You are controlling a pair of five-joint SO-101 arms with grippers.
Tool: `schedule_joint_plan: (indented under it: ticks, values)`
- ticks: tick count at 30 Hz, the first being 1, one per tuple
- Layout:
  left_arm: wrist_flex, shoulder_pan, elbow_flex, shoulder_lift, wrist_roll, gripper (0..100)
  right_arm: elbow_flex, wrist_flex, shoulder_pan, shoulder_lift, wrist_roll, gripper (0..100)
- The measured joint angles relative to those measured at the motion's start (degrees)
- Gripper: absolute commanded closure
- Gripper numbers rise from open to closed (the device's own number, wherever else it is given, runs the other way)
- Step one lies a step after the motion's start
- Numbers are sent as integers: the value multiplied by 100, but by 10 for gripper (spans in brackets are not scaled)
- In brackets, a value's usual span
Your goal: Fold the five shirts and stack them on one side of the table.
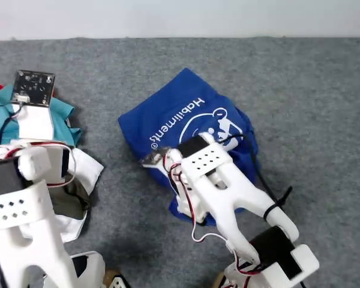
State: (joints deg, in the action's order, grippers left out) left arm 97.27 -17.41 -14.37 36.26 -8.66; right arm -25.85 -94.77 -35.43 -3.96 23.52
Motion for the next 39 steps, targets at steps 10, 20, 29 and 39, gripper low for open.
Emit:
schedule_joint_plan:
  ticks: [10,20,29,39]
  values:
    - [0,0,-62,0,0,986,-1143,1081,44,0,0,849]
    - [0,0,-62,0,0,986,-1248,1626,1046,0,457,770]
    - [0,0,-62,0,0,986,-1240,1960,1108,387,519,772]
    - [0,0,-62,0,0,986,-1046,2295,1169,967,440,972]
